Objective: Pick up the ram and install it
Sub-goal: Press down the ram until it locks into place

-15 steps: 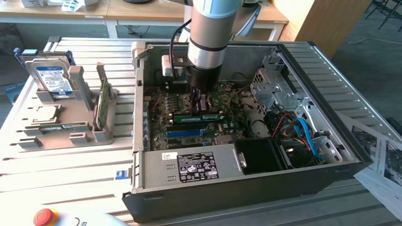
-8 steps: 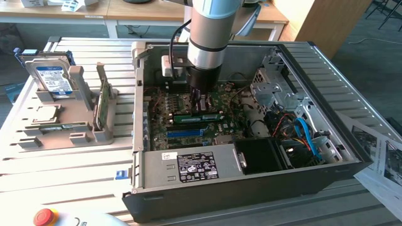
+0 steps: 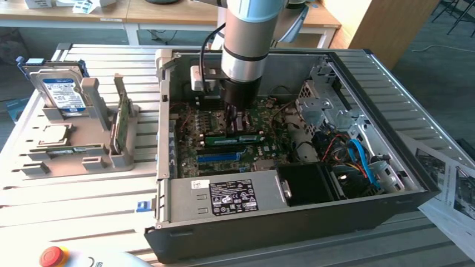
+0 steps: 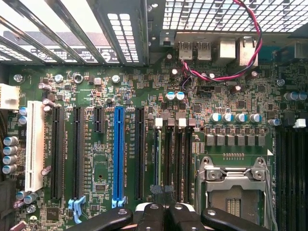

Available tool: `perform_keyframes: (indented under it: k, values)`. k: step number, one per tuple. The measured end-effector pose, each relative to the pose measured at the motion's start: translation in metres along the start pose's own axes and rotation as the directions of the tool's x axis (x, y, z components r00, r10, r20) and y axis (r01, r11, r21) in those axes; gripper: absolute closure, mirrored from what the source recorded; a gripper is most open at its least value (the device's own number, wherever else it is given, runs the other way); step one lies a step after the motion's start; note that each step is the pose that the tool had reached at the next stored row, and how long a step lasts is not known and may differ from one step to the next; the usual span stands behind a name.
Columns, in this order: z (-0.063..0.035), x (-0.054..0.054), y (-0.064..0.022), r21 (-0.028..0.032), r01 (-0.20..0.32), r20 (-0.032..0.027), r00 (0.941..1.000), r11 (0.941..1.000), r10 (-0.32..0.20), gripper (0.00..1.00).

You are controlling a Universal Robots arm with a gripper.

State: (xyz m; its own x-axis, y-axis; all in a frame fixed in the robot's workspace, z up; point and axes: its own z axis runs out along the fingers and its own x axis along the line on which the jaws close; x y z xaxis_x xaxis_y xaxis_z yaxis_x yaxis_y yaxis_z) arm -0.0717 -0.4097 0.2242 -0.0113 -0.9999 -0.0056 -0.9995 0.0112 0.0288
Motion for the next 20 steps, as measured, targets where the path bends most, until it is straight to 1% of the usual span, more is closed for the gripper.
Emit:
perform_keyframes:
  k: [20]
  values:
    - [0.0012, 0.0, 0.0034, 0.0014, 0.0, 0.0001, 1.0, 1.0, 0.0, 0.89]
